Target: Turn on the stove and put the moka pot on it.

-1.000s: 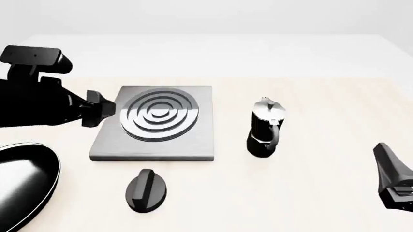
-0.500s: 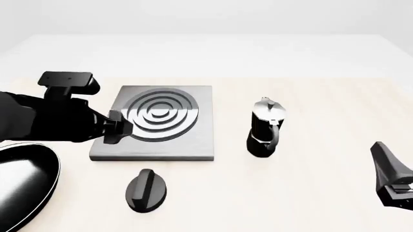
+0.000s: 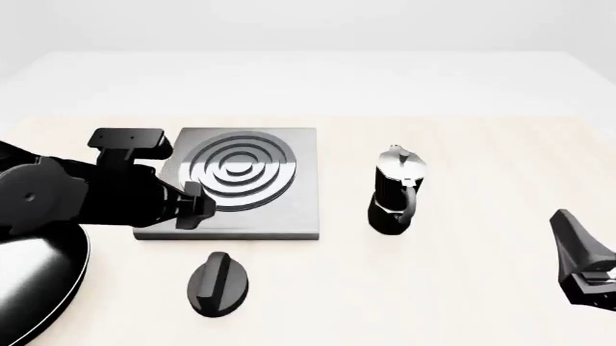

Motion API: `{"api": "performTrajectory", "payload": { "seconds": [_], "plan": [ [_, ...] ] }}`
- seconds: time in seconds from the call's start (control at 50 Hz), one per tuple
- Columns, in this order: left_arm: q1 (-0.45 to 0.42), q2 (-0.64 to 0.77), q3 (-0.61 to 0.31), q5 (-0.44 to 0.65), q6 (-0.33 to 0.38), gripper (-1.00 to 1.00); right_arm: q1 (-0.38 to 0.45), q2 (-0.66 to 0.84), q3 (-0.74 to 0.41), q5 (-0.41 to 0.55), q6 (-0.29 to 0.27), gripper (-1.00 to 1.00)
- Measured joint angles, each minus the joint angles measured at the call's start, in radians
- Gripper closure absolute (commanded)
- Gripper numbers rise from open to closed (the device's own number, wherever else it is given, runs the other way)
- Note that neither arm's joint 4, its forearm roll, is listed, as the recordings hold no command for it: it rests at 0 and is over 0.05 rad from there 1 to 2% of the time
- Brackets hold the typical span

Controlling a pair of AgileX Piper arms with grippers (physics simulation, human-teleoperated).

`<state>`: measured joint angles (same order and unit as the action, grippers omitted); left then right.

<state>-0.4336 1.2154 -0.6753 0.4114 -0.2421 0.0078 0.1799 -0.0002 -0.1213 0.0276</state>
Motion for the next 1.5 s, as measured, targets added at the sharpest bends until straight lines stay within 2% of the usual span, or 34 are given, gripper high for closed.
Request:
{"api": "performTrajectory", "payload": {
  "seconds": [0.5,1.14,1.5],
  "plan": [
    [-0.006,0.076,0.050,-0.090,-0.010,-1.00,-0.001,0.011,-0.001,-0.009,0.004,-1.00],
    [-0.070,0.166,0.121,-0.208,-0.110,-1.00,0.001,0.048,-0.001,-0.038,0.012,-1.00],
    [-0.089,0.206,0.157,-0.269,-0.126,-1.00,0.005,0.033,-0.001,-0.027,0.014,-1.00]
  ]
}}
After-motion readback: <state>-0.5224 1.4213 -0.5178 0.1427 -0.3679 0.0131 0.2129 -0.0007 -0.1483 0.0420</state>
